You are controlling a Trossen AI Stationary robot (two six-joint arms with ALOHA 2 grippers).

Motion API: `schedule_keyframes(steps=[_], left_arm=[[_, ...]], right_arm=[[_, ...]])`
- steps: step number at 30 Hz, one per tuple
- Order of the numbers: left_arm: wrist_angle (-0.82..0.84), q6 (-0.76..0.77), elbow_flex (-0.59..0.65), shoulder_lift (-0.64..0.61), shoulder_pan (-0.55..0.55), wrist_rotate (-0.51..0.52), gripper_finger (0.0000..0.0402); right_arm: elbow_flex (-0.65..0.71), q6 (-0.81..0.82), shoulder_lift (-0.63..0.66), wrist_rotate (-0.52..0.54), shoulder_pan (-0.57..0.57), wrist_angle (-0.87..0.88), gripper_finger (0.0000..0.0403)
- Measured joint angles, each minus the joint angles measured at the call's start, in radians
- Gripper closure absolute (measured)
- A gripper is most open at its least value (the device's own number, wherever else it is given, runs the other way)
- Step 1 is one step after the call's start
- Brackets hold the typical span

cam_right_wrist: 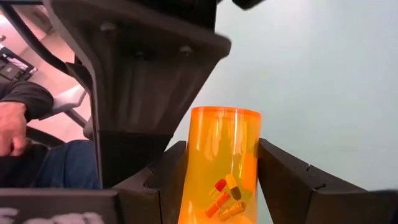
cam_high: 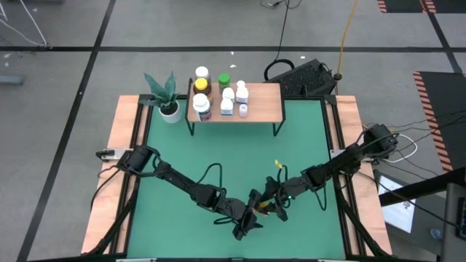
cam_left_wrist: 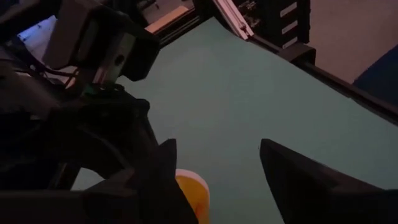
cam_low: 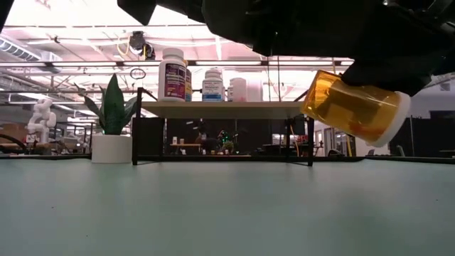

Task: Pick and place medicine bottles onto shelf by color
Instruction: Put the orange pill bottle on the shelf

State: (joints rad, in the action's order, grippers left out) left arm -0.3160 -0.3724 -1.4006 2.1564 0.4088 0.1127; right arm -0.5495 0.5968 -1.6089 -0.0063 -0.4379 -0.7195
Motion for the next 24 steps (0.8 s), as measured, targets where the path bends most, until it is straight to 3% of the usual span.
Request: schedule_keyframes(steps=[11,24], left_arm=[[-0.009,0.053,0.002,0.003,0.000,0.031,0.0246],[0.013,0.083,0.002,0.004,0.029,0.195,0.0169]], right_arm=[[-0.001,-0.019,0.002,-0.047,0.017,-0.011,0.0234],[-0.002,-0.023,0.003,-0.052,0.030,-0.015,0.0234]])
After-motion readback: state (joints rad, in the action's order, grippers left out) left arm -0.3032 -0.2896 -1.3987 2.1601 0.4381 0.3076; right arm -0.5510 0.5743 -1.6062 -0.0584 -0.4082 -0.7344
